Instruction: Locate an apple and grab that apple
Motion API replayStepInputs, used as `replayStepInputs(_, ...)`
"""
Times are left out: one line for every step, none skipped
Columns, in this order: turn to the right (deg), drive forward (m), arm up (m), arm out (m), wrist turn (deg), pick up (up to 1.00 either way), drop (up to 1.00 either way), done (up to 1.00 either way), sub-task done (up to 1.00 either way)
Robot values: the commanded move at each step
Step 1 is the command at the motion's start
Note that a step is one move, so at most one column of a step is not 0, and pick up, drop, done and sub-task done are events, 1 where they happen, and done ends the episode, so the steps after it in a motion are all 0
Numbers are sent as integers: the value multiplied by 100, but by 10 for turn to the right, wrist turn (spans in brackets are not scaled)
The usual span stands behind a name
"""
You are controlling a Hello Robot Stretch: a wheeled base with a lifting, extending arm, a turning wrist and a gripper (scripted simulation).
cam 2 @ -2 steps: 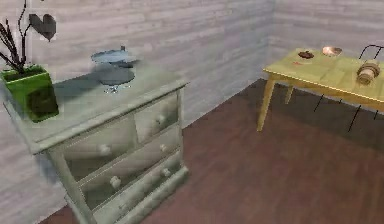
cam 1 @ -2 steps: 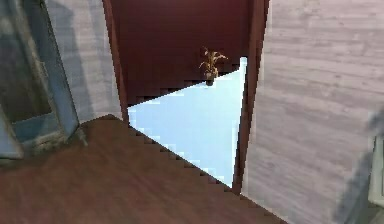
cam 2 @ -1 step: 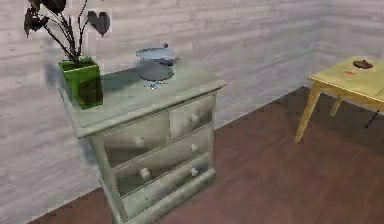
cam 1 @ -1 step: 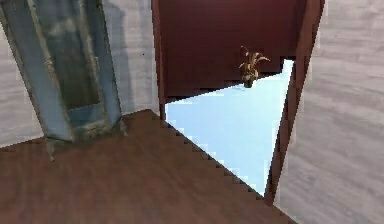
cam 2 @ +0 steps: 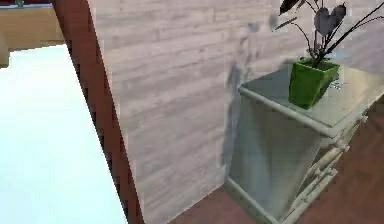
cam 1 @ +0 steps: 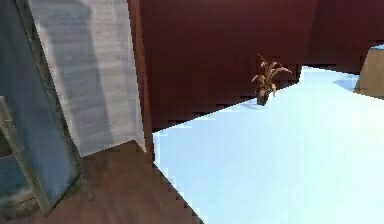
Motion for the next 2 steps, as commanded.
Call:
replayStepInputs(0, 75, 0, 0, 0, 0, 0, 0, 0)
replayStepInputs(450, 0, 0, 0, 0, 0, 0, 0, 0)
